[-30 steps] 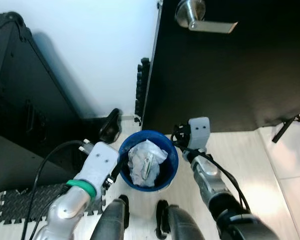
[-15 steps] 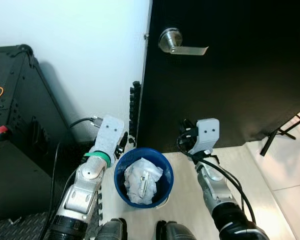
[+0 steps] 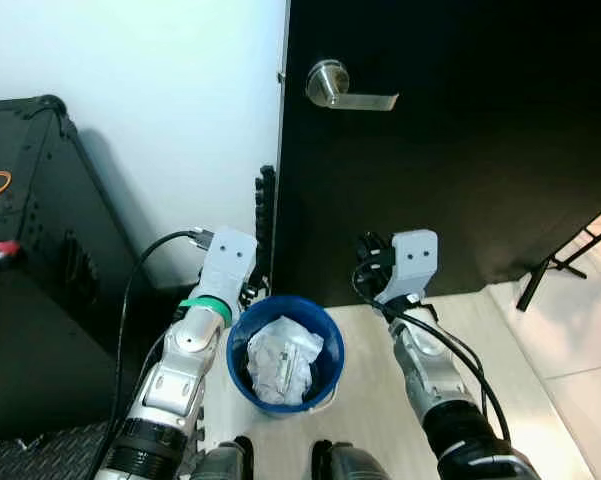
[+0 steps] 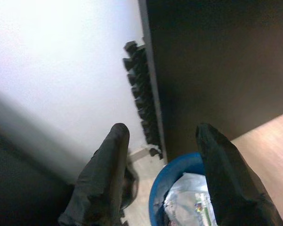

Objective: Clean up the room

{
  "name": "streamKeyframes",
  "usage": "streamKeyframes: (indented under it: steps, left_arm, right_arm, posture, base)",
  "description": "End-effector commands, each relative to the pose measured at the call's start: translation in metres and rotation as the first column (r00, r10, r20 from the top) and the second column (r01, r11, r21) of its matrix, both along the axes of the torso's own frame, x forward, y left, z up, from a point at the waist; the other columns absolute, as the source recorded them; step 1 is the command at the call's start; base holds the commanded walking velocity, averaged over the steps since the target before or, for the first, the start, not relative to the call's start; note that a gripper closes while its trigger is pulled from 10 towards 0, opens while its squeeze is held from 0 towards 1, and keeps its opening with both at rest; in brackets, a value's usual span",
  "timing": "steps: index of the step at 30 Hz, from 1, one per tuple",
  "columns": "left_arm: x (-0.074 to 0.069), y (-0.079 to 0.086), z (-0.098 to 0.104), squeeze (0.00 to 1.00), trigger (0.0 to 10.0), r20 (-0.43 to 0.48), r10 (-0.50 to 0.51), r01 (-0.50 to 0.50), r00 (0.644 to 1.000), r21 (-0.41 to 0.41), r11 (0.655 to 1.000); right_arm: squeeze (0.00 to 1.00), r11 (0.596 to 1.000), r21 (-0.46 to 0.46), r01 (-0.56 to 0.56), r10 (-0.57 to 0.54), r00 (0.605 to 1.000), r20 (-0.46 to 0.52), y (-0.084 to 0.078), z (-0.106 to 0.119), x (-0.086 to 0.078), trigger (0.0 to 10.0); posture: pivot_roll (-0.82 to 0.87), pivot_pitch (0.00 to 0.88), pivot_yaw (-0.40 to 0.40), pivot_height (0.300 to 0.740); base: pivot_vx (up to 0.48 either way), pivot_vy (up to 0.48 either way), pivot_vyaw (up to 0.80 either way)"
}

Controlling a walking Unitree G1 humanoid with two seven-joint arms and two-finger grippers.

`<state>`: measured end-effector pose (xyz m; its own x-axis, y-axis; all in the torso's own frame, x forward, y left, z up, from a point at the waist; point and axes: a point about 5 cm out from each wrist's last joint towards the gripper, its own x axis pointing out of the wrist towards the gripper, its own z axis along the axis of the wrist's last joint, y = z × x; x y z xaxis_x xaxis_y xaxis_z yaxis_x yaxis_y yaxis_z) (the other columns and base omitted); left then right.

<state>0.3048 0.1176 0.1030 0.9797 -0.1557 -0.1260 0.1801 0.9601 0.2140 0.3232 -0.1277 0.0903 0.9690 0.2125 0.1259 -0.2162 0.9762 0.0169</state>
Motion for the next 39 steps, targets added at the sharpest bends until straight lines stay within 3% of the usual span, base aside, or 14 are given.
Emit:
streamKeyframes:
  steps: [1,26,31,39]
  left_arm:
    - [-0.0005,-0.0023,-0.0027,0.00,10.0,-0.006,-0.006,0.006,1.000,-0.006,1.000]
    - [0.0024,-0.0013,-0.0043,0.00,10.0,0.006,-0.011,0.011,1.000,0.002,1.000]
    - [0.0030,-0.0015,-0.0050,0.00,10.0,-0.001,-0.006,0.006,1.000,0.005,1.000]
    - [0.0036,-0.0039,-0.0059,0.00,10.0,-0.009,-0.007,0.007,1.000,0.007,1.000]
  right_arm:
    - [0.00,1.000,0.001,0.010,-0.010,0.999,-0.030,-0.0036,-0.0058,-0.0013,10.0]
    - [0.00,1.000,0.004,0.021,-0.021,0.998,-0.058,-0.0045,-0.0103,-0.0029,10.0]
    - [0.00,1.000,0.005,0.021,-0.021,0.998,-0.065,-0.0042,-0.0111,-0.0029,10.0]
    - [0.00,1.000,0.010,0.029,-0.029,0.997,-0.073,-0.0056,-0.0126,-0.0033,10.0]
  posture:
    - [-0.02,0.000,-0.002,0.708]
    - [-0.01,0.000,0.009,0.708]
    - [-0.01,0.000,0.012,0.708]
    - [-0.02,0.000,0.019,0.708]
  base:
    - [-0.371,0.000,0.00]
    - [-0.402,0.000,0.00]
    - [0.000,0.000,-0.64]
    - [0.000,0.000,0.00]
